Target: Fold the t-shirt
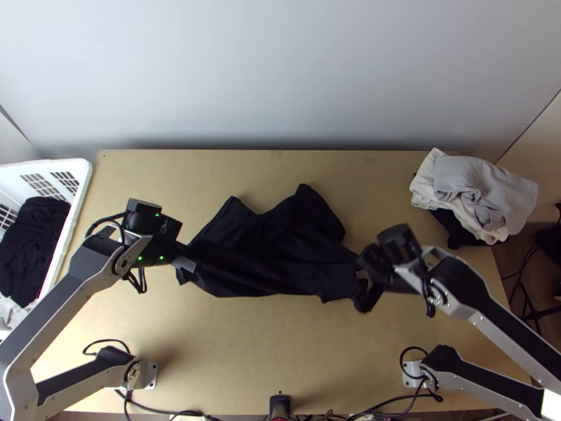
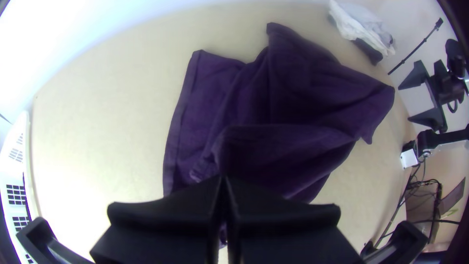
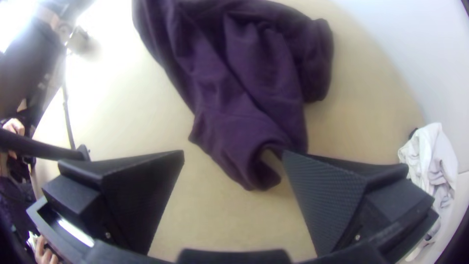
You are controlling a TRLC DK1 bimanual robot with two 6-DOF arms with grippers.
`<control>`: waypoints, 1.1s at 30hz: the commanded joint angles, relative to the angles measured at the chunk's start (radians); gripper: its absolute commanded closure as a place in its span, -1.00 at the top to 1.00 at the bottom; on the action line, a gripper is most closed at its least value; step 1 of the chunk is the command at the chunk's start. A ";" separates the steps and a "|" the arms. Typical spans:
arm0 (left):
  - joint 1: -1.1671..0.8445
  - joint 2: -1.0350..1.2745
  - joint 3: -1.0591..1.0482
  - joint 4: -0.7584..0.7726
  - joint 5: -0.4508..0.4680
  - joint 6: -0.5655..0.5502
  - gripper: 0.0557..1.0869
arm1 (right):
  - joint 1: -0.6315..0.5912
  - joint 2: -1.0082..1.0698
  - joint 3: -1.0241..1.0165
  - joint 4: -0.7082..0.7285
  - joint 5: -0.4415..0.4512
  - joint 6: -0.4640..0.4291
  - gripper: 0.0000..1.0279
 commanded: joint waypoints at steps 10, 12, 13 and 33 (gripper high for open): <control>0.005 -0.011 -0.005 -0.006 0.002 -0.004 -0.93 | 0.299 0.117 -0.100 0.101 0.016 -0.072 0.81; 0.005 -0.008 -0.005 -0.006 0.004 -0.004 -0.93 | 0.310 0.155 -0.120 0.142 0.023 -0.073 0.81; 0.005 -0.008 -0.003 -0.006 0.004 -0.004 -0.93 | 0.312 0.171 -0.134 0.175 0.030 -0.075 0.81; 0.005 -0.017 0.006 -0.030 0.006 0.003 -0.93 | 0.197 0.287 -0.206 0.455 0.150 -0.073 0.22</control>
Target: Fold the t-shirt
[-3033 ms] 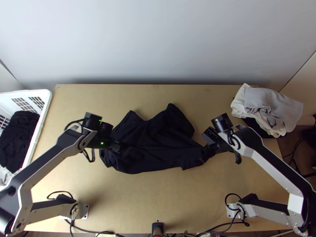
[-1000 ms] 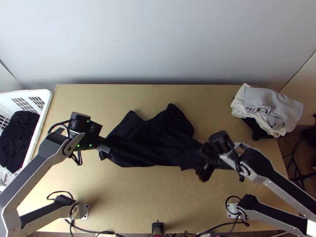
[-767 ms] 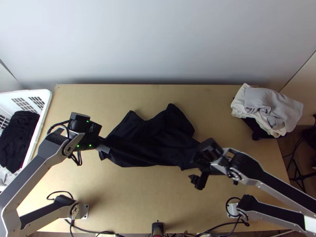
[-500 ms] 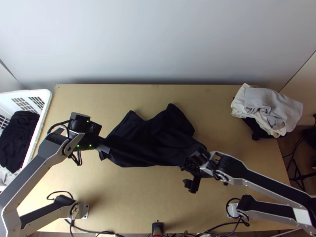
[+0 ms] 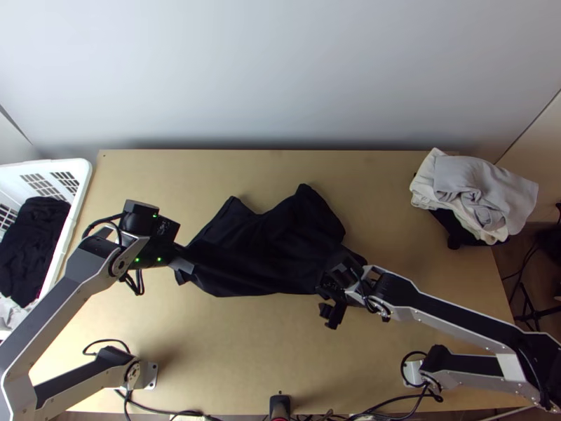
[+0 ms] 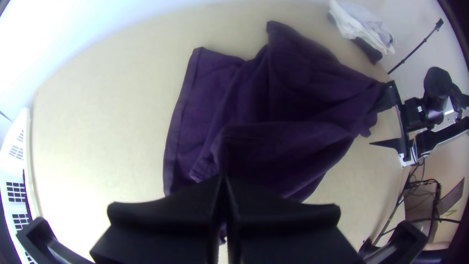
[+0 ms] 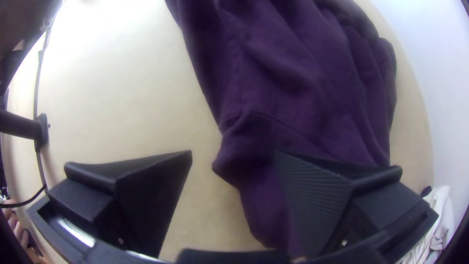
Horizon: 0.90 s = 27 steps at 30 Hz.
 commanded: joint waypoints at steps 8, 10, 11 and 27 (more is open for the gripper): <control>0.002 -0.019 0.005 -0.009 0.002 0.002 -0.93 | -0.071 0.015 -0.019 0.055 0.039 -0.039 -0.95; 0.008 -0.029 0.004 -0.015 0.002 0.002 -0.93 | -0.082 0.000 -0.019 0.043 0.039 -0.040 -0.95; 0.011 -0.032 0.004 -0.018 0.002 0.002 -0.93 | -0.086 -0.007 -0.017 0.034 0.040 -0.042 -0.95; 0.062 -0.165 0.119 -0.061 -0.002 0.038 -0.93 | -0.180 -0.217 0.354 -0.304 0.036 -0.072 -0.95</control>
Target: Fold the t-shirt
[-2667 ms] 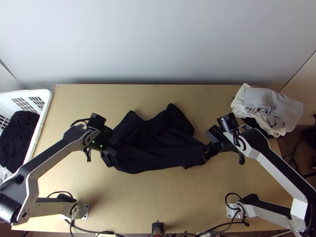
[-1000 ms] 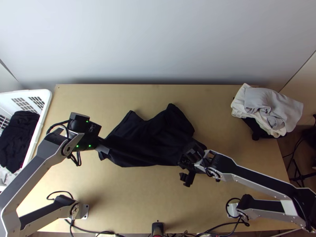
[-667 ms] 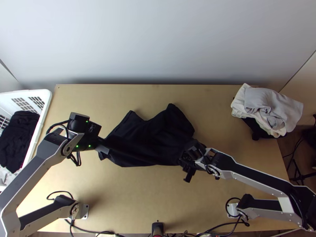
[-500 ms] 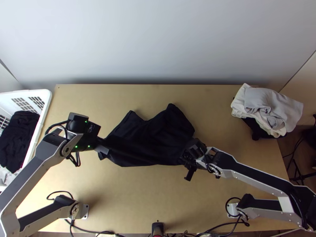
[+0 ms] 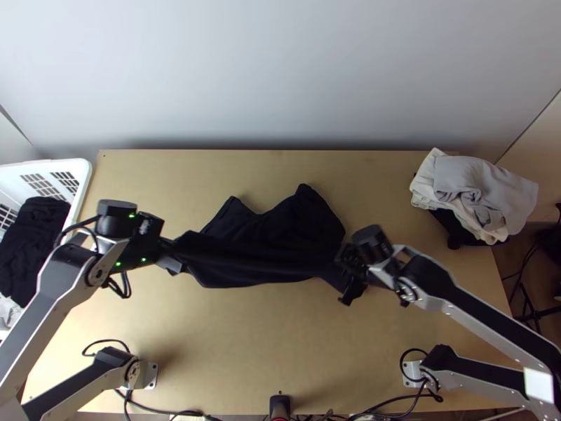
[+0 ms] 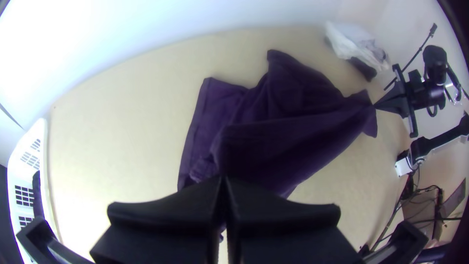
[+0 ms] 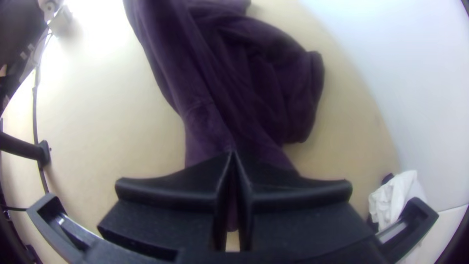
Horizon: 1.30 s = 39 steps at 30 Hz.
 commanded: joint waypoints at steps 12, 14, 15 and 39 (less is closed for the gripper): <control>0.093 -0.114 0.277 -0.030 -0.007 0.020 -0.93 | -0.072 -0.100 0.524 -0.298 -0.002 0.025 -0.95; 0.103 -0.121 0.309 -0.030 -0.010 0.020 -0.93 | -0.080 -0.111 0.539 -0.307 -0.002 0.036 -0.95; 0.114 -0.123 0.325 -0.030 -0.010 0.023 -0.93 | -0.086 -0.117 0.545 -0.313 -0.002 0.040 -0.95; 0.243 -0.084 0.734 0.220 -0.111 0.071 -0.93 | -0.095 -0.065 0.989 -0.221 0.206 -0.052 -0.95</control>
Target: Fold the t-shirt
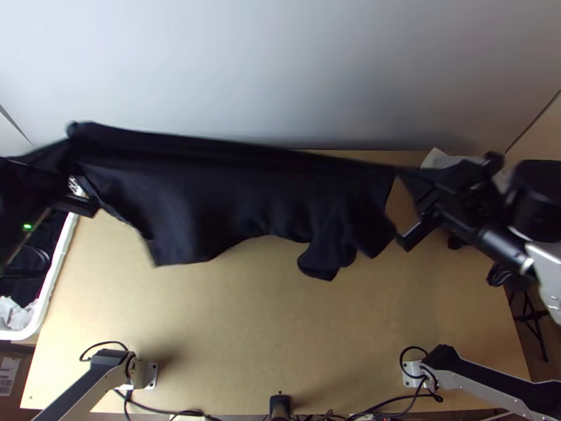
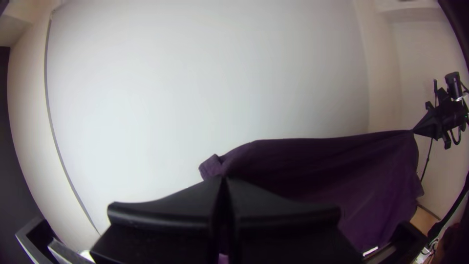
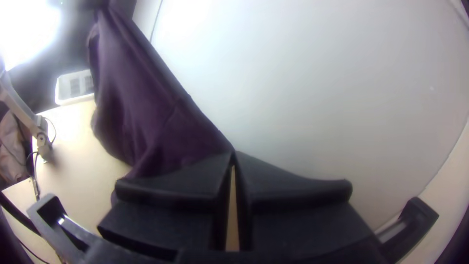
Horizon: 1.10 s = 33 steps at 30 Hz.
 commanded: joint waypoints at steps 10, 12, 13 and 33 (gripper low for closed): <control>0.034 -0.007 0.249 0.064 -0.029 0.031 -0.93 | 0.040 -0.042 0.166 0.152 0.136 -0.106 -0.95; 0.033 -0.019 0.264 0.068 -0.027 0.067 -0.93 | 0.043 -0.061 0.168 0.158 0.136 -0.107 -0.95; 0.033 -0.030 0.266 0.076 -0.021 0.083 -0.93 | 0.044 -0.071 0.173 0.161 0.136 -0.109 -0.95; 0.019 -0.215 0.245 -0.064 0.062 0.078 -0.93 | 0.041 -0.205 0.334 -0.155 0.116 0.046 -0.95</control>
